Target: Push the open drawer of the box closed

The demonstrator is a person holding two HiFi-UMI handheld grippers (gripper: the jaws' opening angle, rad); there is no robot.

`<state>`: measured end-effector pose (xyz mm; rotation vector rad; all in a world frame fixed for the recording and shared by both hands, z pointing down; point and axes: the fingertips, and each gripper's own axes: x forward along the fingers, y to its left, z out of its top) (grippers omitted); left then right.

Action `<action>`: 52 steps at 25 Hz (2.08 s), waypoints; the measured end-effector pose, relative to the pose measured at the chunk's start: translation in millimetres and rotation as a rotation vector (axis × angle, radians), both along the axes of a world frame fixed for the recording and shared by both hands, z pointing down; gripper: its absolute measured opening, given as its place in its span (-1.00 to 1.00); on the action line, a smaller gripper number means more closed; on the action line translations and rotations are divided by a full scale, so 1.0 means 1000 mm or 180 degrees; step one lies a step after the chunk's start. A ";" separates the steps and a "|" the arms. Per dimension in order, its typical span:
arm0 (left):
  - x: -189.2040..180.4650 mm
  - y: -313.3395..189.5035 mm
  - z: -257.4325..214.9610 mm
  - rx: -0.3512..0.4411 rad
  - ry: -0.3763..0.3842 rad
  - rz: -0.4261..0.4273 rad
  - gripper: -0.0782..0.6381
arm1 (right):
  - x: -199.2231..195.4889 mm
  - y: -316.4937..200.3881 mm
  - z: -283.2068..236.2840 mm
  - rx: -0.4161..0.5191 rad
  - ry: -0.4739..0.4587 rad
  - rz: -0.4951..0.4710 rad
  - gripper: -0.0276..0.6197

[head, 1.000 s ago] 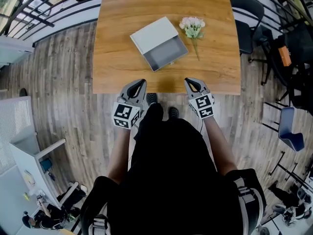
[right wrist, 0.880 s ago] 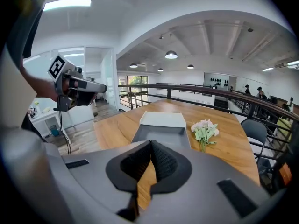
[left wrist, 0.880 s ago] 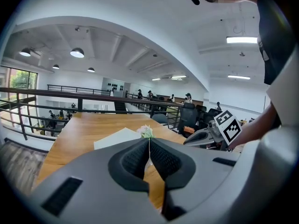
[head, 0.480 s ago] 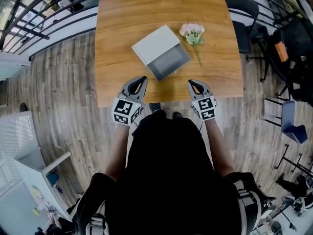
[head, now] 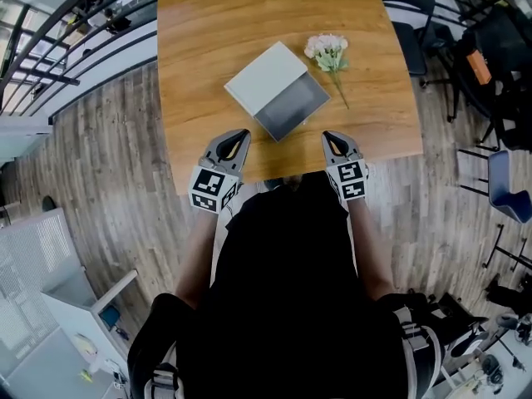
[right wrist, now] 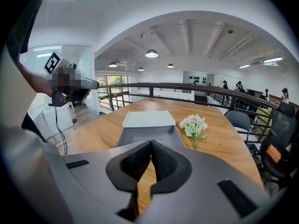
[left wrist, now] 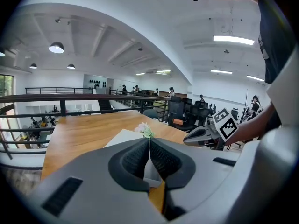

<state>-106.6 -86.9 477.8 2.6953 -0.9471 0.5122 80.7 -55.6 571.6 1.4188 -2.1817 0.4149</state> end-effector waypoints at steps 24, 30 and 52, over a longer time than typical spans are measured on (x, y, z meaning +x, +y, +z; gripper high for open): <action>0.027 -0.052 0.014 -0.0117 -0.0025 -0.0207 -0.71 | -0.011 -0.055 0.052 -0.0278 0.0011 -0.0531 -0.86; 0.031 -0.058 0.022 -0.0196 -0.0045 -0.0256 -0.71 | -0.012 -0.052 0.077 -0.0464 0.0069 -0.0731 -0.86; -0.014 -0.070 0.034 -0.0310 -0.0147 -0.0527 -0.71 | -0.024 -0.069 0.136 -0.0777 0.0168 -0.0636 -0.53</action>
